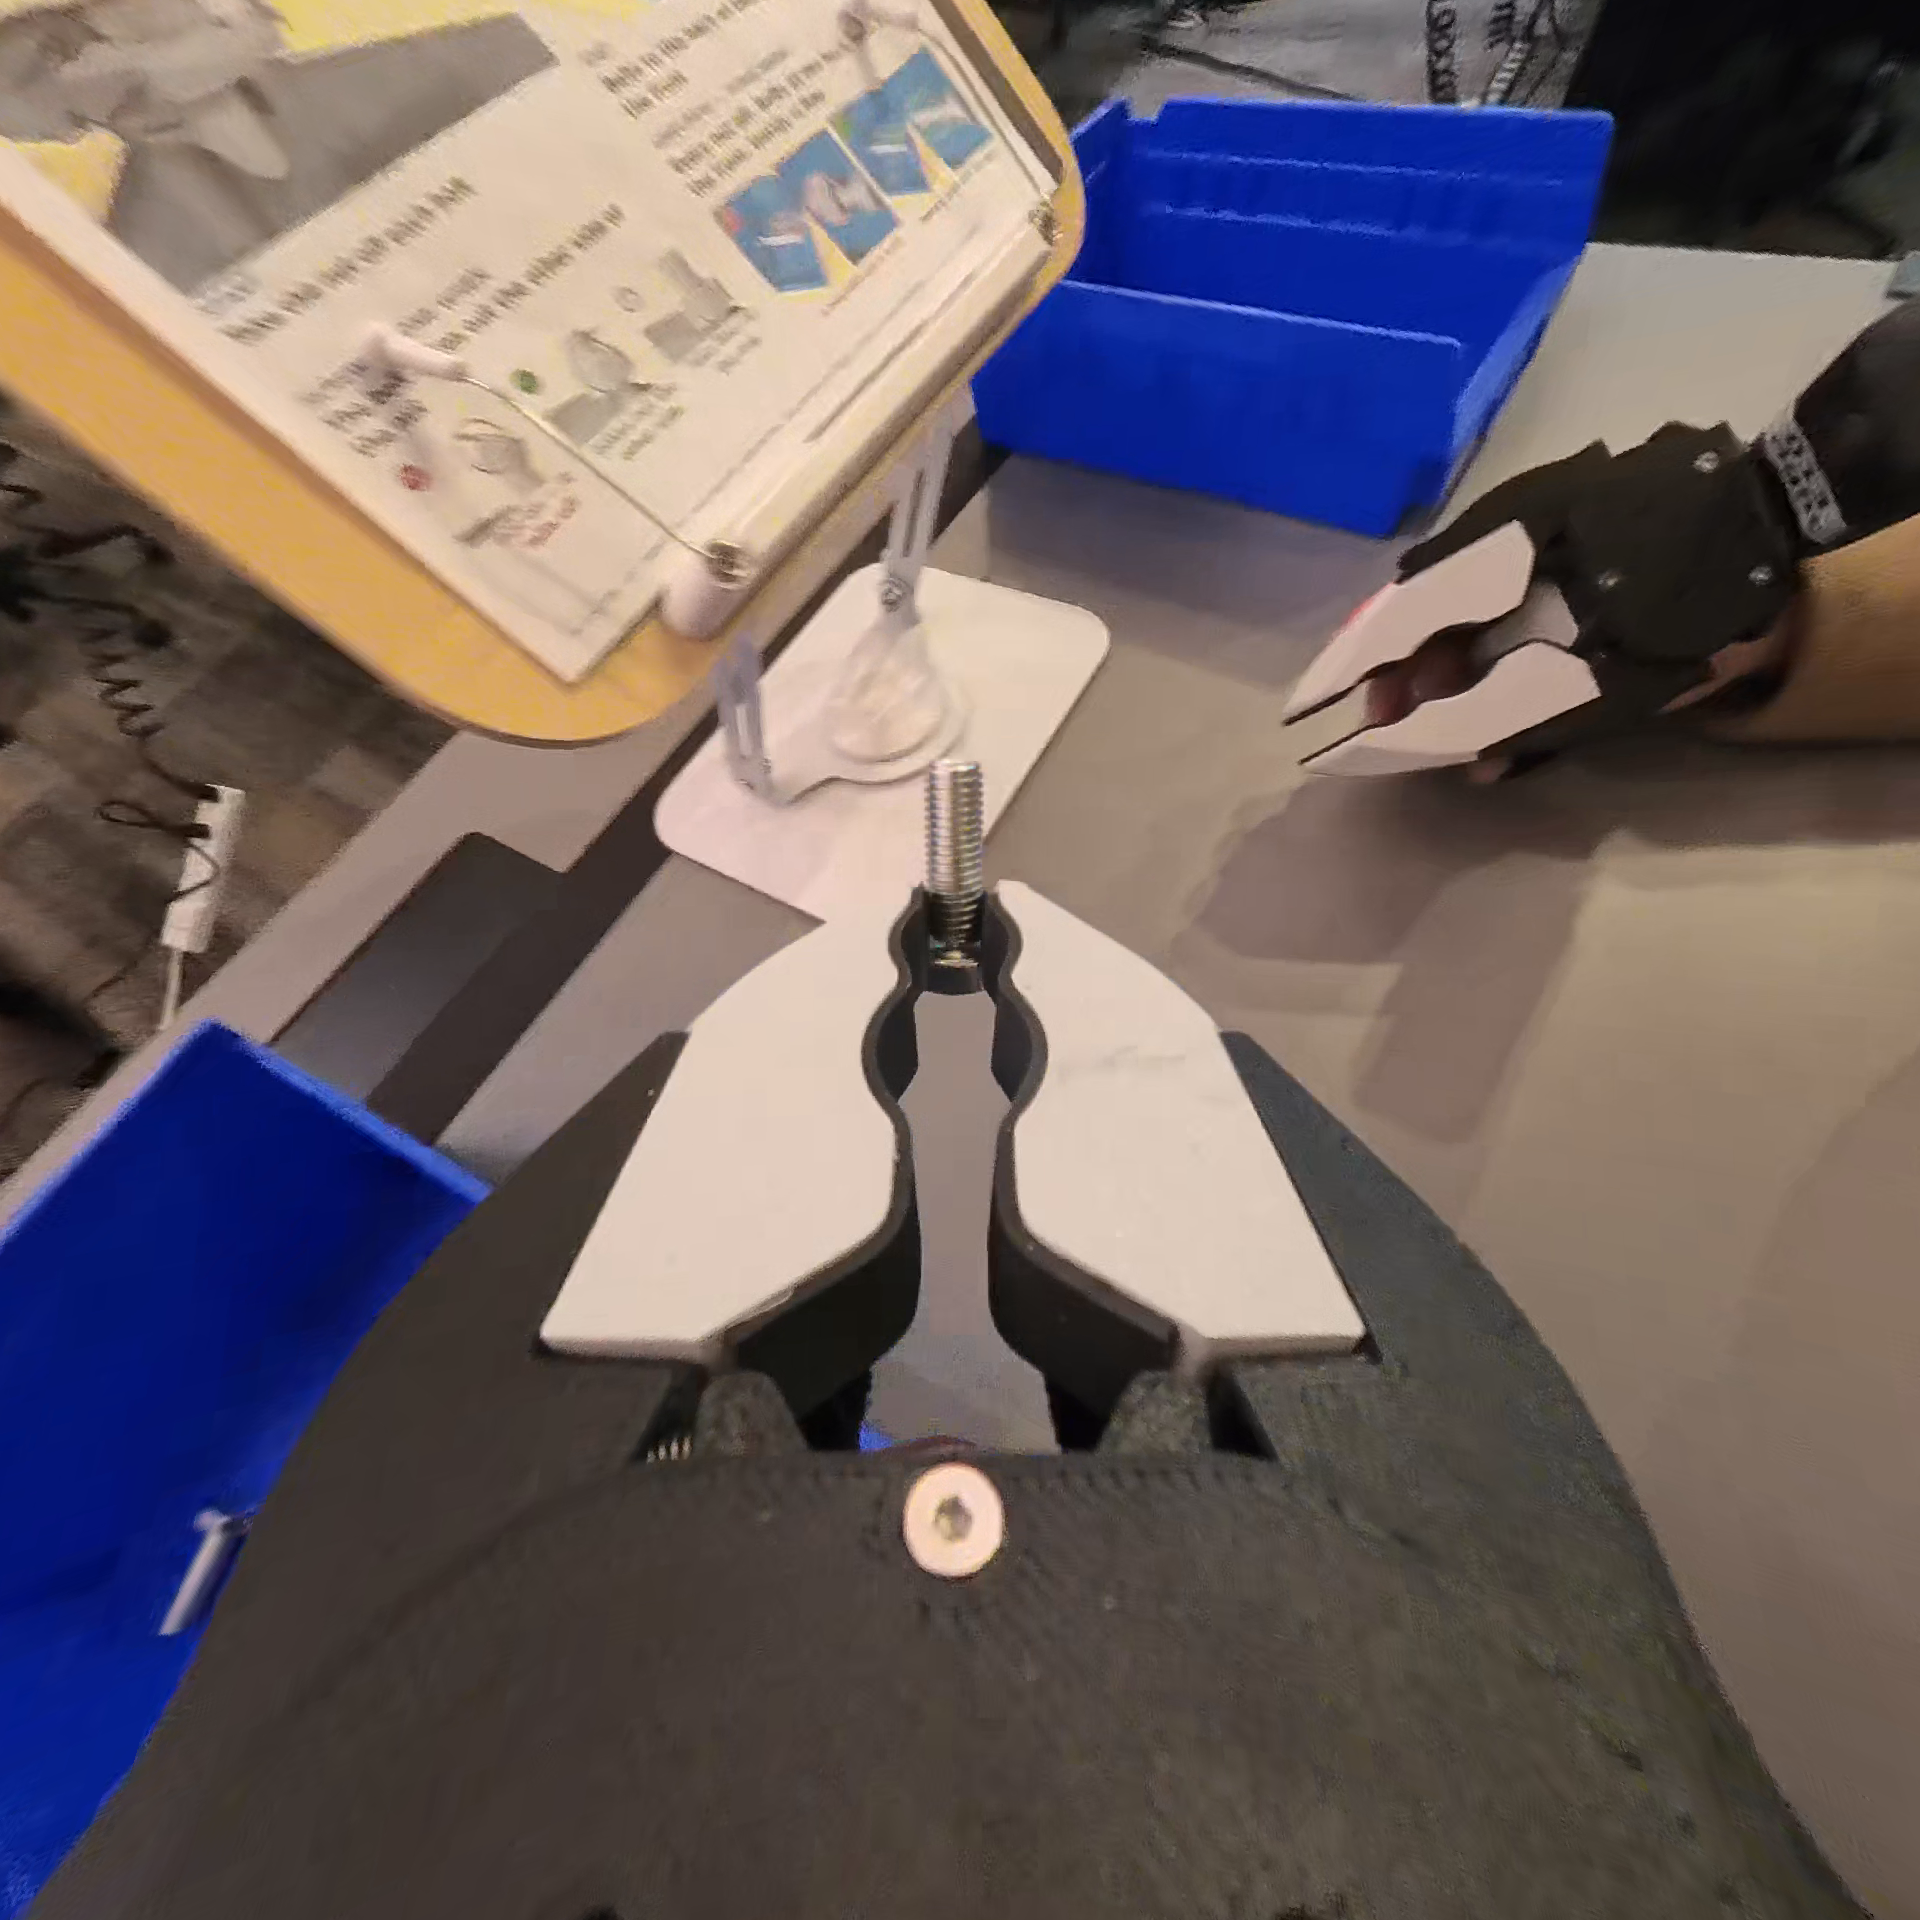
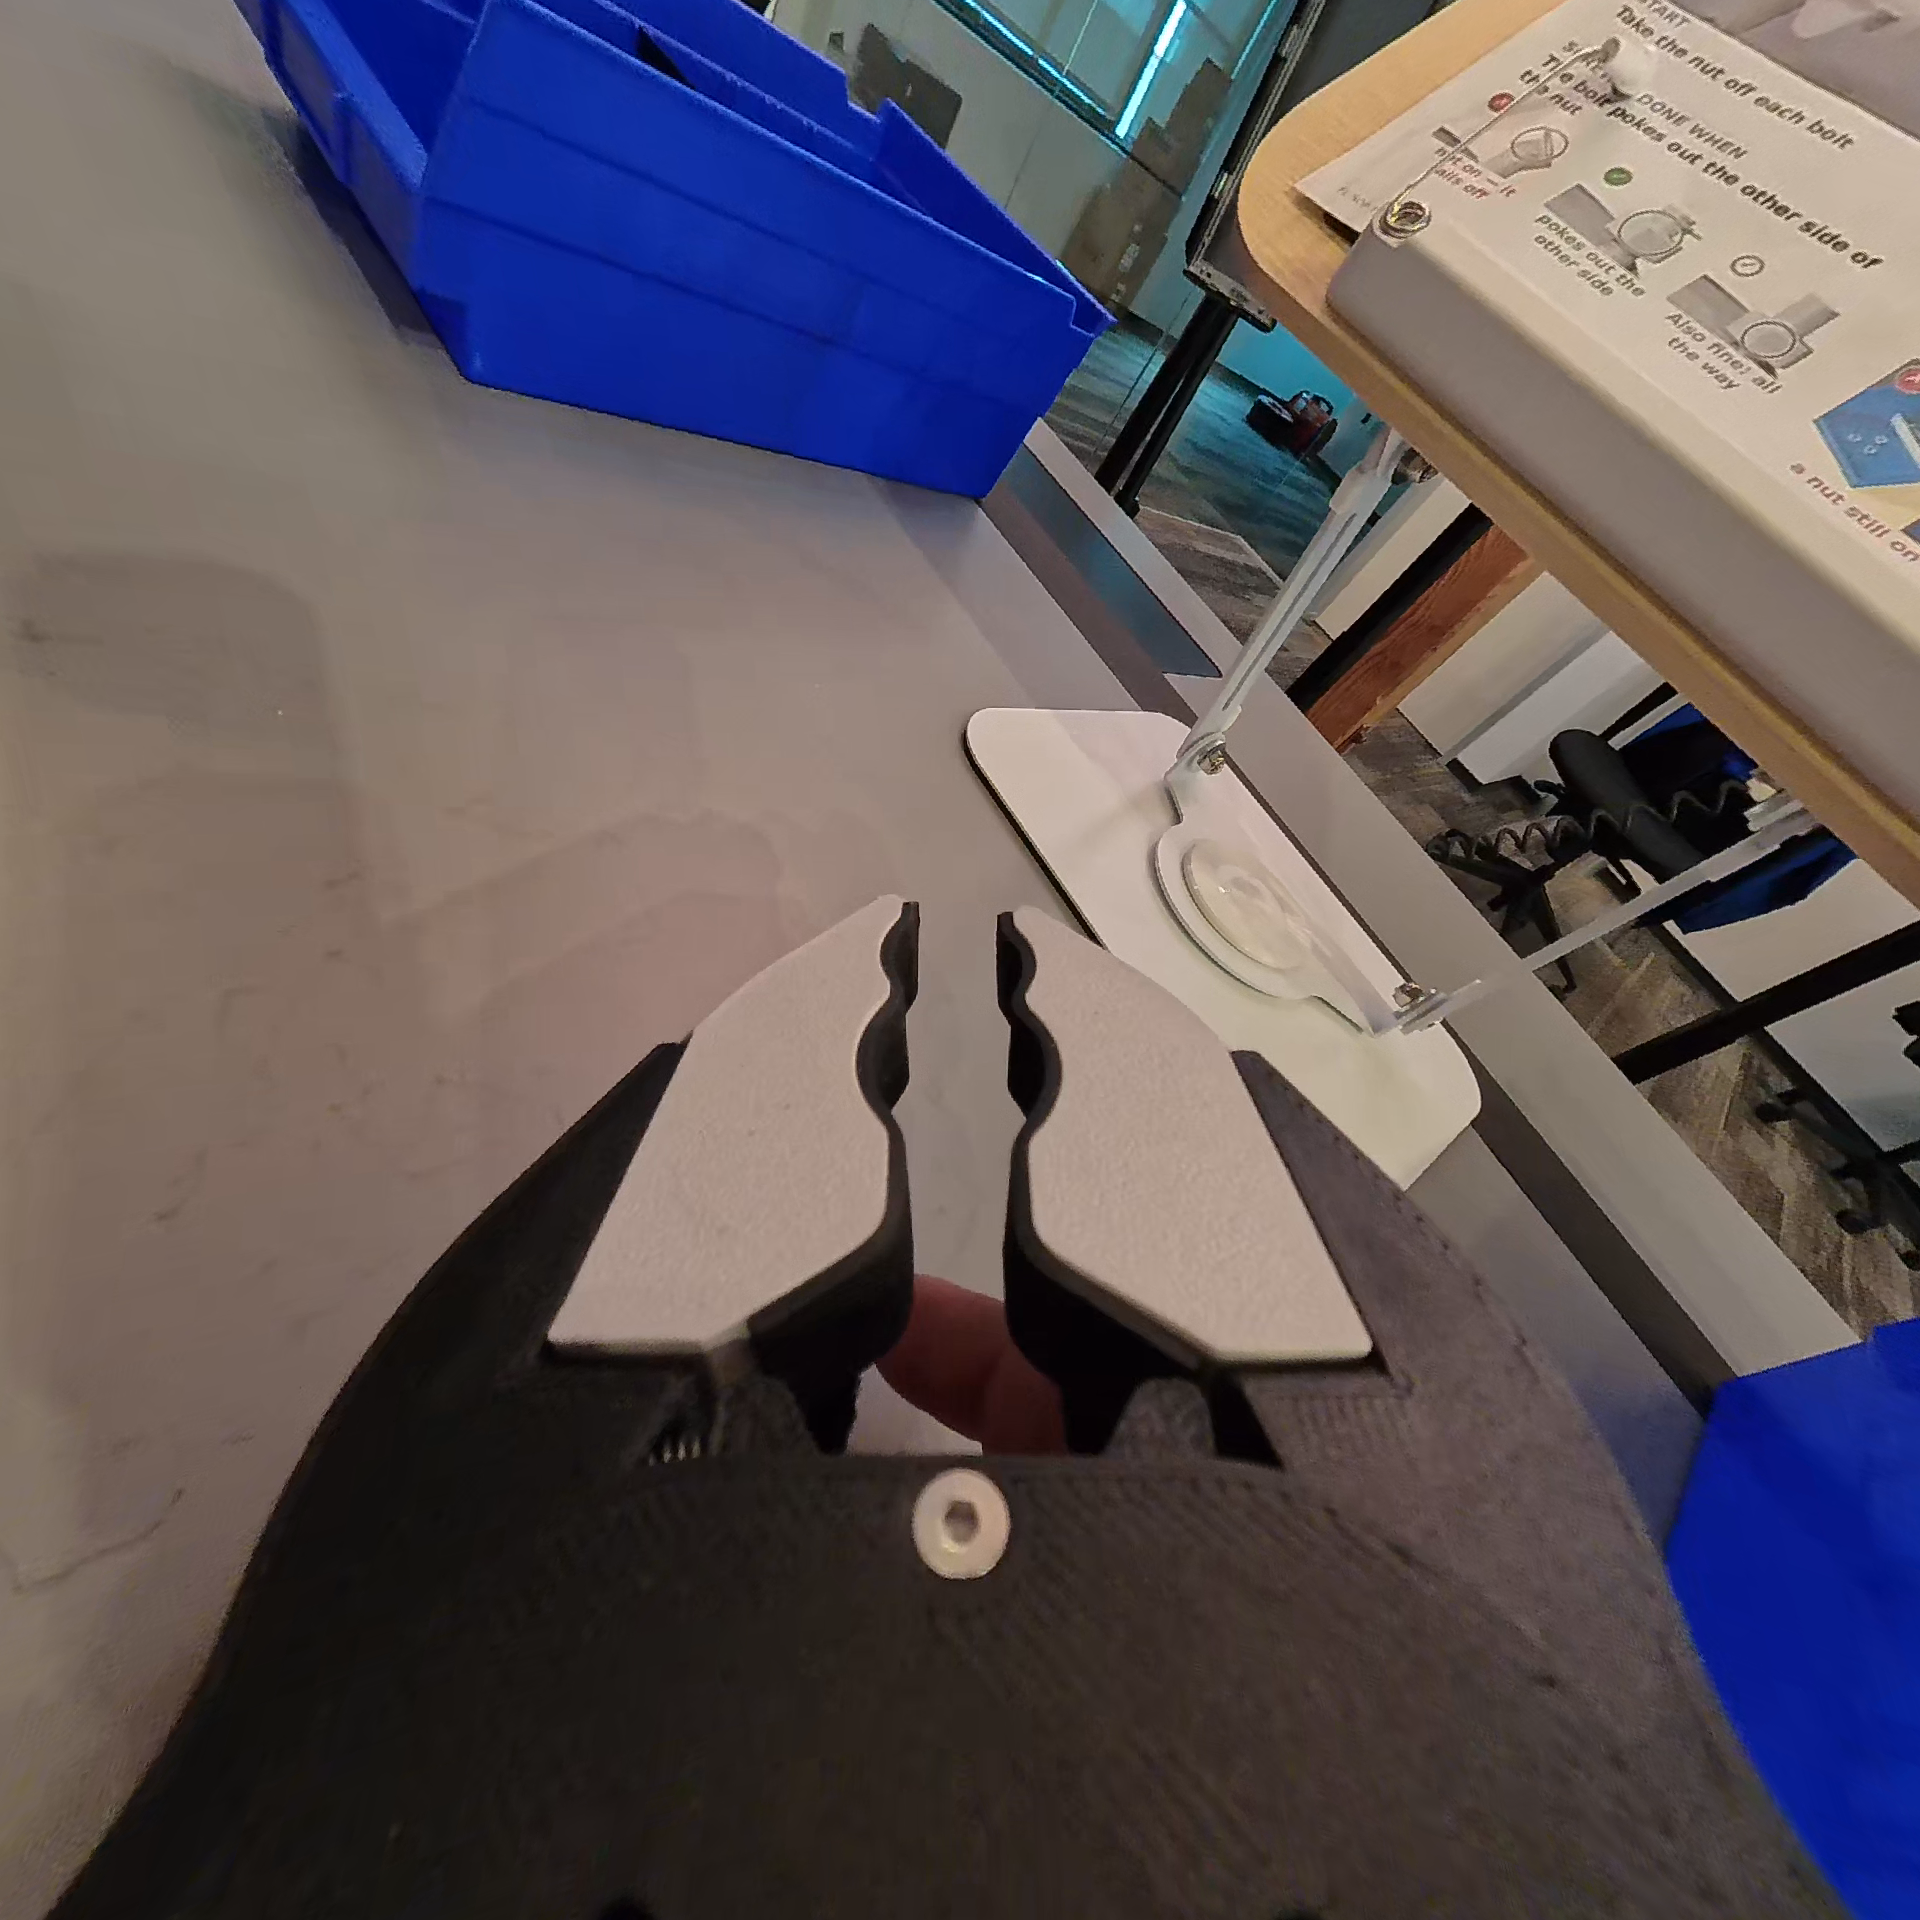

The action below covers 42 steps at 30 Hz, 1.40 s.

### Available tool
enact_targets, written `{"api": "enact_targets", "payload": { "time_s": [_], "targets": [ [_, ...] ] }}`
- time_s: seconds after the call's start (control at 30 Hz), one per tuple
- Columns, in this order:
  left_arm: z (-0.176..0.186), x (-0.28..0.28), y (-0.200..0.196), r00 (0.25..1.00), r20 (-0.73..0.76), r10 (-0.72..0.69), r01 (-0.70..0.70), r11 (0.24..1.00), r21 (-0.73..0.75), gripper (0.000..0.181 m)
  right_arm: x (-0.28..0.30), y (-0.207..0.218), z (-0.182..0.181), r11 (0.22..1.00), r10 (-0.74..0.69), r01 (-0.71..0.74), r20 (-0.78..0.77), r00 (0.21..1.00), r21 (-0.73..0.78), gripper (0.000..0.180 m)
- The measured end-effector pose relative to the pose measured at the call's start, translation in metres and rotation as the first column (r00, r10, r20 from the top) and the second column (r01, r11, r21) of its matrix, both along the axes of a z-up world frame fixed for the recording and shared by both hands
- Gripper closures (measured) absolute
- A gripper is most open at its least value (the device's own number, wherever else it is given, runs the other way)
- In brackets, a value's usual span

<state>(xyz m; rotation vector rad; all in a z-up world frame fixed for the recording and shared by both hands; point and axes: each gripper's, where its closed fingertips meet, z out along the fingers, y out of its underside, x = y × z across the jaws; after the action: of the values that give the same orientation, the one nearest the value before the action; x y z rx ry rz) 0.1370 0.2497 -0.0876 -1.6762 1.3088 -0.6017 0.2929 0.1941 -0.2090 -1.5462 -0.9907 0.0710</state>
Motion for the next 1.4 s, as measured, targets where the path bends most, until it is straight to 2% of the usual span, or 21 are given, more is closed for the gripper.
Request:
{"api": "enact_targets", "payload": {
  "time_s": [0.2,0.27,0.33,0.53,0.63,0.9,1.0,1.2,1.4],
  "targets": [
    [-0.058,0.037,-0.026,0.988,-0.154,-0.028,0.023,0.999,-0.039,0.172,0.001,-0.001,0.000,1.000,0.003,-0.003,-0.001,1.000,-0.002,0.166],
    [-0.065,0.047,-0.027,0.985,-0.170,-0.027,0.028,1.000,0.003,0.172,0.002,0.000,0.000,1.000,0.001,-0.001,-0.005,1.000,-0.004,0.166],
    [-0.070,0.060,-0.037,0.990,-0.121,-0.072,0.064,0.996,-0.064,0.172,0.003,0.000,0.001,1.000,0.001,-0.002,-0.010,1.000,-0.005,0.166],
    [-0.065,0.082,-0.039,0.996,0.040,-0.075,0.077,0.996,-0.055,0.172,0.003,0.000,0.001,1.000,0.002,-0.002,-0.010,1.000,-0.005,0.165],
    [-0.071,0.088,-0.039,0.989,0.125,-0.081,0.097,0.987,-0.128,0.172,0.003,0.000,0.001,1.000,0.001,-0.001,-0.011,1.000,-0.006,0.165],
    [-0.115,0.087,-0.037,0.996,0.017,-0.088,0.089,0.974,-0.208,0.172,0.003,0.000,0.000,1.000,0.002,-0.002,-0.009,1.000,-0.006,0.165],
    [-0.131,0.080,-0.032,0.992,-0.108,-0.067,0.048,0.985,-0.169,0.172,0.003,0.000,0.000,1.000,0.002,-0.002,-0.008,1.000,-0.005,0.165],
    [-0.159,0.072,-0.038,0.963,-0.245,-0.111,0.053,0.972,-0.230,0.172,0.002,-0.001,0.000,1.000,0.004,-0.004,-0.005,1.000,-0.006,0.165],
    [-0.158,0.073,-0.036,0.966,-0.238,-0.100,0.047,0.975,-0.216,0.172,0.002,-0.001,0.000,1.000,0.005,-0.005,-0.003,1.000,-0.006,0.165]
  ]
}}
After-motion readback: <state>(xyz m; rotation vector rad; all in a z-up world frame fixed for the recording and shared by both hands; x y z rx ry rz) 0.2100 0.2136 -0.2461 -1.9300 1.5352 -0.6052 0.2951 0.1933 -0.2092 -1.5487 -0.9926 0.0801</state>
